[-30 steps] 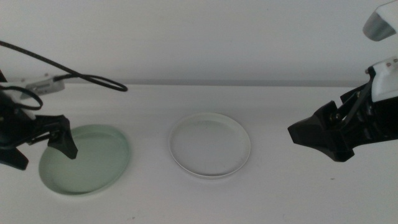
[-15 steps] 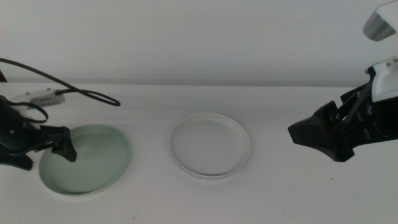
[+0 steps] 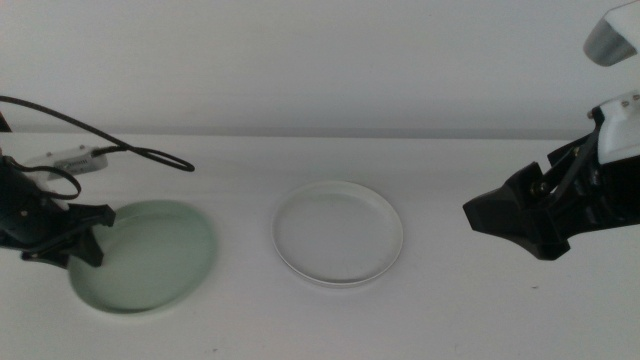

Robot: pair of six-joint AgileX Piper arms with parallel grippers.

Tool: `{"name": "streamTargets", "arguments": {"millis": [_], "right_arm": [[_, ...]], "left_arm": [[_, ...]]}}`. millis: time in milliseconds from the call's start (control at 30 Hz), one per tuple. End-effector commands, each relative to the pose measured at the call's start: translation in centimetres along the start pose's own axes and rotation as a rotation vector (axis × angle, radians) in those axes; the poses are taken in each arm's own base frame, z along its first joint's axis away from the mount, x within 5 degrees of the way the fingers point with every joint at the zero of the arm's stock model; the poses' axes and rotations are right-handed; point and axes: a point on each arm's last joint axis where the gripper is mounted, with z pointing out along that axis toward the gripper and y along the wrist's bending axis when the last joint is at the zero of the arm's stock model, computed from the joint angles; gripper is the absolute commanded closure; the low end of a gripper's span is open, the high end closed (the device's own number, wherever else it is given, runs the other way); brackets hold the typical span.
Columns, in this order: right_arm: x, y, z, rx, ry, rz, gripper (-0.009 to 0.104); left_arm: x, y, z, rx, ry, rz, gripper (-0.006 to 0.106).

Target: Stack the three bowls on top of each other.

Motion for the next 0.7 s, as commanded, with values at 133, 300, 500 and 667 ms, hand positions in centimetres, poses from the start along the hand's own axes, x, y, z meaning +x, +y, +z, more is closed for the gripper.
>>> {"name": "streamTargets", "arguments": {"millis": [133, 300, 500, 667], "right_arm": [[-0.1, 0.0, -0.2, 0.005, -0.012, -0.010, 0.002], [-0.1, 0.0, -0.2, 0.005, -0.012, -0.010, 0.002], [-0.1, 0.0, -0.2, 0.005, -0.012, -0.010, 0.002], [-0.1, 0.0, -0.2, 0.005, -0.012, -0.010, 0.002]], "left_arm": [[0.7, 0.3, 1.5, 0.019, 0.084, -0.024, 0.102], [1.2, -0.5, -0.8, 0.016, 0.078, -0.048, 0.102], [1.7, -2.4, -6.8, 0.008, -0.016, -0.077, 0.101], [1.0, -6.4, -9.6, 0.016, -0.043, -0.051, 0.101]]}}
